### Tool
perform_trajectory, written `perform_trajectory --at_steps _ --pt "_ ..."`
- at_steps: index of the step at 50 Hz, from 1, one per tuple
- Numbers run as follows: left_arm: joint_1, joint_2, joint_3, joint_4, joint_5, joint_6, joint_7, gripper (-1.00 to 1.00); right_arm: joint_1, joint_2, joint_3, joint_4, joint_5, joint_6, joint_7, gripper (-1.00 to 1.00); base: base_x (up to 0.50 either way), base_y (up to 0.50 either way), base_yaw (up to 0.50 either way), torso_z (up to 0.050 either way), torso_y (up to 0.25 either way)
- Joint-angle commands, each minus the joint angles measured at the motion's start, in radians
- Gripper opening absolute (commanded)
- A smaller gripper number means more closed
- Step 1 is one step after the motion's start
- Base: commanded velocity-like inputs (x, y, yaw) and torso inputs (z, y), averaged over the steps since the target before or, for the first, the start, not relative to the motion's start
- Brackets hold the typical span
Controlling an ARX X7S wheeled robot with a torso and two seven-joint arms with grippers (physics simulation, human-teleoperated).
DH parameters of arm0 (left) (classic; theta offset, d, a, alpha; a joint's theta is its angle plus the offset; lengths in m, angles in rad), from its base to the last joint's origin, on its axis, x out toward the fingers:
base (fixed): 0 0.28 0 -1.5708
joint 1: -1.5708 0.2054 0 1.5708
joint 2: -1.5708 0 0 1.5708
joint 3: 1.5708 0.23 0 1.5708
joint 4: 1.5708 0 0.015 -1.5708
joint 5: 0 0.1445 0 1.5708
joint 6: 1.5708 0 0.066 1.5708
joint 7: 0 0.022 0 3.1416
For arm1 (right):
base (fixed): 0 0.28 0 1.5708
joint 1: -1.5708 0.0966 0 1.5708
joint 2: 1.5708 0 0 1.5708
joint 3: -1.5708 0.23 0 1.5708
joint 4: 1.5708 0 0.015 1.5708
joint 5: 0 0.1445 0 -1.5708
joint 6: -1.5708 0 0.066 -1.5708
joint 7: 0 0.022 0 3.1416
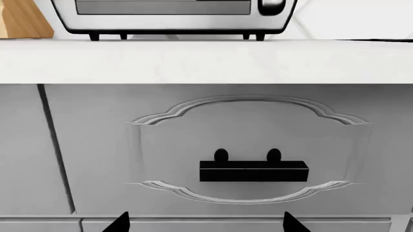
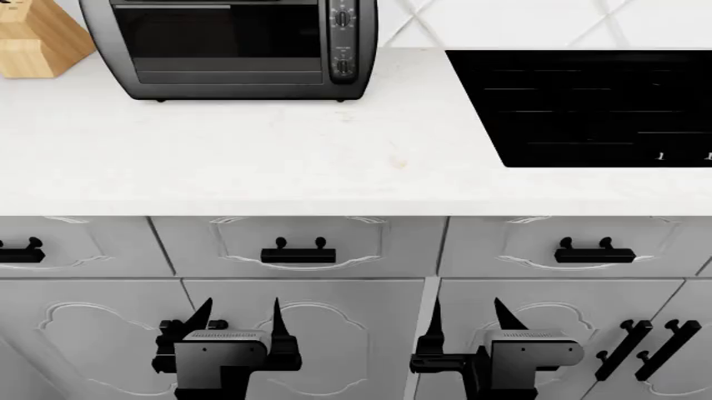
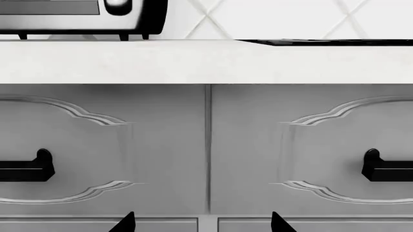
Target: Turn on the toaster oven by setting the timer.
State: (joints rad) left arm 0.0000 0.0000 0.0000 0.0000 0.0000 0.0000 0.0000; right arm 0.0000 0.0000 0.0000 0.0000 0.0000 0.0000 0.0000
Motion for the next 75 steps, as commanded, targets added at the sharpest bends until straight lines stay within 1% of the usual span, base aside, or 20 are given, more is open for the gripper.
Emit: perform_trajectory --at_steps 1,3,5,6,7,16,34,44,75 --pt "0.029 -0.019 0.021 0.029 -0.001 0.007 -0.023 1.00 -0.004 0.011 -0.024 -0.020 0.034 0.021 0.013 1.00 0.00 0.00 0.00 0.000 0.000" --pt "0.036 -0.028 0.028 0.039 -0.015 0.001 -0.027 1.00 -0.021 0.023 -0.036 -0.035 0.036 0.017 0.028 1.00 0.00 0.00 0.00 0.000 0.000" --pt "0.033 -0.033 0.034 0.019 -0.012 0.009 -0.042 1.00 -0.011 0.030 -0.046 -0.006 0.036 0.005 0.037 1.00 0.00 0.00 0.00 0.000 0.000" --pt "0.034 -0.036 0.035 0.026 -0.015 0.011 -0.047 1.00 -0.010 0.036 -0.064 0.006 -0.010 -0.017 0.064 1.00 0.00 0.00 0.00 0.000 0.000" --pt "0.033 -0.040 0.036 0.025 -0.015 0.014 -0.052 1.00 -0.005 0.034 -0.062 0.013 -0.003 -0.016 0.073 1.00 0.00 0.11 0.00 0.000 0.000" --pt "0.028 -0.059 0.061 0.008 -0.021 0.037 -0.072 1.00 0.015 0.052 -0.086 0.055 -0.006 -0.032 0.109 1.00 0.00 0.50 0.00 0.000 0.000" --pt "0.031 -0.083 0.094 -0.001 -0.034 0.058 -0.100 1.00 0.011 0.076 -0.111 0.045 0.037 -0.038 0.128 1.00 0.00 0.50 0.00 0.000 0.000" --pt "0.031 -0.097 0.111 0.003 -0.041 0.048 -0.110 1.00 0.012 0.085 -0.118 0.050 0.068 -0.048 0.129 1.00 0.00 0.00 0.00 0.000 0.000" --pt "0.033 -0.128 0.156 0.003 -0.065 0.050 -0.131 1.00 0.008 0.116 -0.153 0.026 0.114 -0.045 0.160 1.00 0.00 0.00 0.00 0.050 0.000"
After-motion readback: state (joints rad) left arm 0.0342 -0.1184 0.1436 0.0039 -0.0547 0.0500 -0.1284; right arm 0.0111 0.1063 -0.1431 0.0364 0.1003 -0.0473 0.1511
